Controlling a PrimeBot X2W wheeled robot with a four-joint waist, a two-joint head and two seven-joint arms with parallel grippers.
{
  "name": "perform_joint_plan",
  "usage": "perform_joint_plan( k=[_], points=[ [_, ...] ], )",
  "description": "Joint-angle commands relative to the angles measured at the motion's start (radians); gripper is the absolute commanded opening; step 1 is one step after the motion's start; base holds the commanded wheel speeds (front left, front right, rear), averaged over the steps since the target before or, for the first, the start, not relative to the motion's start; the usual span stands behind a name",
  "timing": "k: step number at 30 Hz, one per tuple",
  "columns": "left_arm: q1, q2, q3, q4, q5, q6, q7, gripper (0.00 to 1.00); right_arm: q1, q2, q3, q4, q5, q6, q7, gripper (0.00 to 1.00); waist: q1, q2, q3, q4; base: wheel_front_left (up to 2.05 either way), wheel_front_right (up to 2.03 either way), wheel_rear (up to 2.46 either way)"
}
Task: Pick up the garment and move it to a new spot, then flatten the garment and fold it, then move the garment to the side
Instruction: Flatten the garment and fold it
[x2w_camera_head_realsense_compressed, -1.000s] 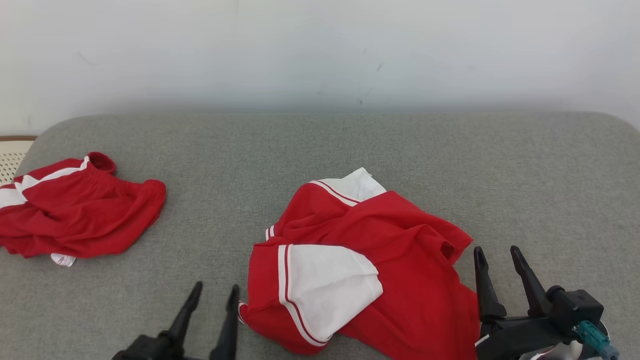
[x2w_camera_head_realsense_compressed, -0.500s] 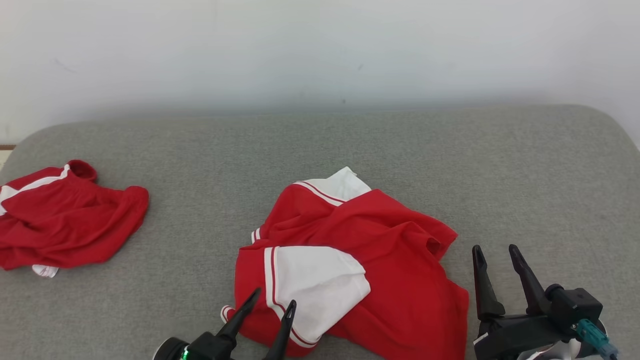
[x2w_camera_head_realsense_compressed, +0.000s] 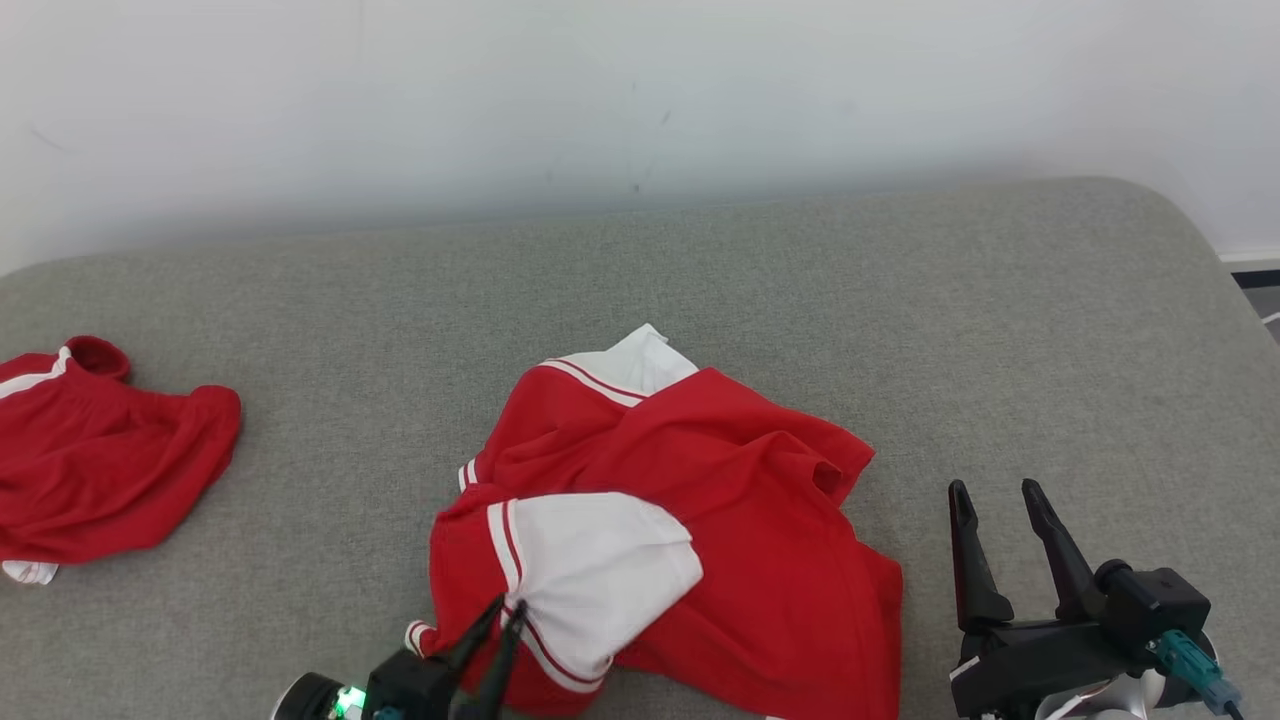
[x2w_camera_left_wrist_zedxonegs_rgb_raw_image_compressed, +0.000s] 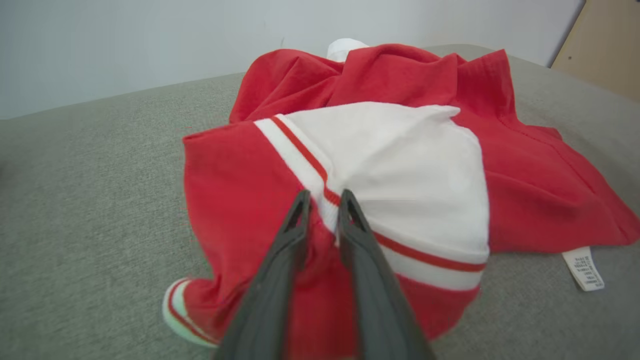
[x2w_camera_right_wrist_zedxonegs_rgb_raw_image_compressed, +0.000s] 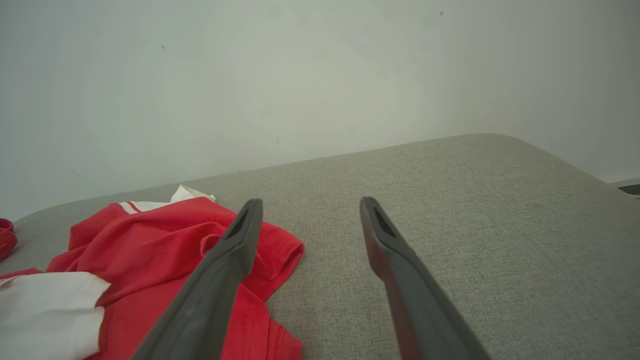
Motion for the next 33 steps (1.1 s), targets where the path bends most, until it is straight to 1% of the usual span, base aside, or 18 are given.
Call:
perform_joint_plan(
  k=[1,6,9,14,19,24,29,30,31,32,33],
  points=[
    [-0.014,-0.002,0.007,-0.002,-0.014,-0.001,-0.005,0.00,-0.003,-0.002,-0.002,-0.005,-0.001,0.000,-0.001,1.00,-0.0001,-0.0001,0.001,-0.001,0.00,0.00,0.00],
    [-0.020,-0.006,0.022,-0.040,-0.029,0.003,-0.005,0.00,0.007,-0.001,-0.010,-0.008,-0.006,0.000,-0.001,1.00,-0.0001,-0.0001,-0.001,0.016,0.00,0.00,0.00],
    [-0.022,-0.006,0.053,-0.097,-0.051,0.006,-0.005,0.00,0.013,-0.001,-0.013,-0.010,-0.008,0.000,-0.001,1.00,-0.0001,-0.0001,-0.005,0.039,0.00,0.00,0.00],
    [0.019,-0.005,0.104,-0.218,-0.087,-0.008,-0.005,0.00,0.023,0.000,-0.012,-0.007,-0.005,0.000,-0.001,1.00,-0.0001,-0.0001,-0.013,0.088,0.00,0.00,0.00],
    [0.087,-0.002,0.109,-0.296,-0.094,-0.026,-0.005,0.00,0.031,0.002,-0.018,-0.001,-0.001,0.000,-0.001,1.00,-0.0001,-0.0001,-0.025,0.142,0.00,0.00,0.00],
    [0.179,-0.007,0.103,-0.348,-0.117,-0.041,-0.005,0.00,0.042,0.004,-0.023,0.006,-0.004,0.000,-0.001,1.00,-0.0001,-0.0001,-0.035,0.181,0.00,0.00,0.00],
    [0.238,-0.008,0.108,-0.326,-0.138,-0.051,-0.005,0.00,0.043,0.000,-0.019,0.016,-0.004,0.000,-0.001,1.00,-0.0001,-0.0001,-0.043,0.201,0.00,0.00,0.00],
    [0.243,-0.010,0.112,-0.315,-0.141,-0.050,-0.005,0.07,0.043,-0.002,-0.018,0.018,-0.002,0.000,-0.001,1.00,-0.0001,-0.0001,-0.045,0.204,0.00,0.00,0.00],
    [0.249,-0.011,0.117,-0.300,-0.140,-0.048,-0.005,0.60,0.043,-0.004,-0.017,0.020,-0.001,0.000,-0.001,1.00,-0.0001,-0.0001,-0.047,0.206,0.00,0.00,0.00],
    [0.251,-0.012,0.116,-0.291,-0.133,-0.049,-0.005,1.00,0.043,-0.005,-0.016,0.021,0.000,0.000,-0.001,1.00,-0.0001,-0.0001,-0.048,0.207,0.00,0.00,0.00],
    [0.248,-0.014,0.123,-0.294,-0.138,-0.050,-0.005,1.00,0.042,-0.007,-0.016,0.022,0.001,0.000,-0.001,1.00,-0.0001,-0.0001,-0.050,0.208,0.00,0.00,0.00]
  ],
)
